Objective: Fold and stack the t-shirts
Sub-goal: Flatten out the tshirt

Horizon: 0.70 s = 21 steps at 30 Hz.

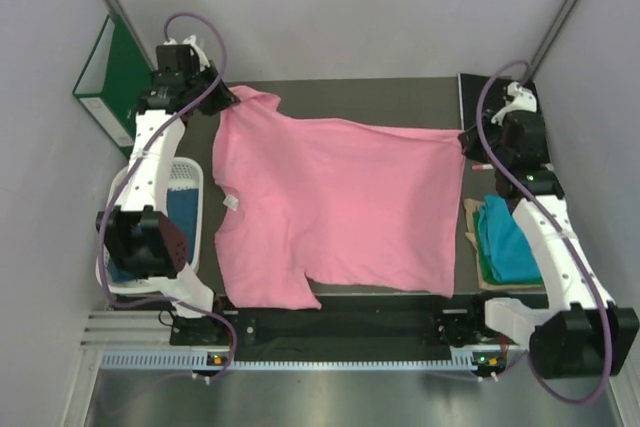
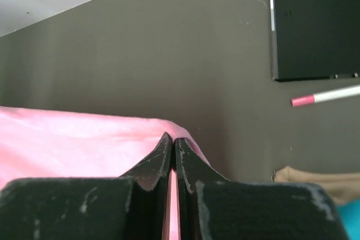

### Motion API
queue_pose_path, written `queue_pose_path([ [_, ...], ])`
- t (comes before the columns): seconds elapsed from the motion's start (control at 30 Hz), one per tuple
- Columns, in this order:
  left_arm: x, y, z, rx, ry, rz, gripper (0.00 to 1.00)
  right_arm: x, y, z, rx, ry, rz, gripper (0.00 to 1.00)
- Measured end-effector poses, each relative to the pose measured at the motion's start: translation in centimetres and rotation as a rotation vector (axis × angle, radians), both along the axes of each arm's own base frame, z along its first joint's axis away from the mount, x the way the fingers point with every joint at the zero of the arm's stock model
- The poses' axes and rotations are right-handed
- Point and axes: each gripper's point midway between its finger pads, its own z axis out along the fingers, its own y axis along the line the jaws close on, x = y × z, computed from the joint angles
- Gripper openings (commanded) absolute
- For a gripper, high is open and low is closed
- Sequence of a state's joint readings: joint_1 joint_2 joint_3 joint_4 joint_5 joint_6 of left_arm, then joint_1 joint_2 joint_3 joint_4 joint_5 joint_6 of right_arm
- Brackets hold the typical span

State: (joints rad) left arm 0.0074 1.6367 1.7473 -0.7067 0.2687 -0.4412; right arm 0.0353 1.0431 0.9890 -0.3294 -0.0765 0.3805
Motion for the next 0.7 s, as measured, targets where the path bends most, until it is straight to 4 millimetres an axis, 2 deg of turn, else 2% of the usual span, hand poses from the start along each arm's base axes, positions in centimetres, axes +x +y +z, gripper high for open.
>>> queue_pose_path([
  [0.1,1.7,-0.6,-1.6,0.012,0.022,-0.020,0.00,2.8,0.0,-1.4,-0.016,0.005,0.005,0.00],
  [0.27,6.0,-2.0,-3.7,0.034,0.016,-0.053,0.00,7.1,0.2,-5.6,-0.025,0.075,0.012,0.00],
  [0.43,9.1,-3.1,-8.1,0.042,0.069,-0.075,0.00,11.8,0.7,-10.6,-0.011,0.168,0.030,0.00],
  [0.53,11.0,-3.2,-11.2,0.047,0.112,-0.073,0.00,15.0,1.3,-12.7,0.005,0.204,0.044,0.00],
  [0.63,12.9,-3.2,-13.5,0.050,0.134,-0.068,0.00,18.3,1.8,-13.9,0.028,0.221,0.056,0.00],
  [0.7,14.4,-3.1,-14.2,0.050,0.130,-0.060,0.00,20.4,2.2,-14.1,0.045,0.217,0.065,0.00],
])
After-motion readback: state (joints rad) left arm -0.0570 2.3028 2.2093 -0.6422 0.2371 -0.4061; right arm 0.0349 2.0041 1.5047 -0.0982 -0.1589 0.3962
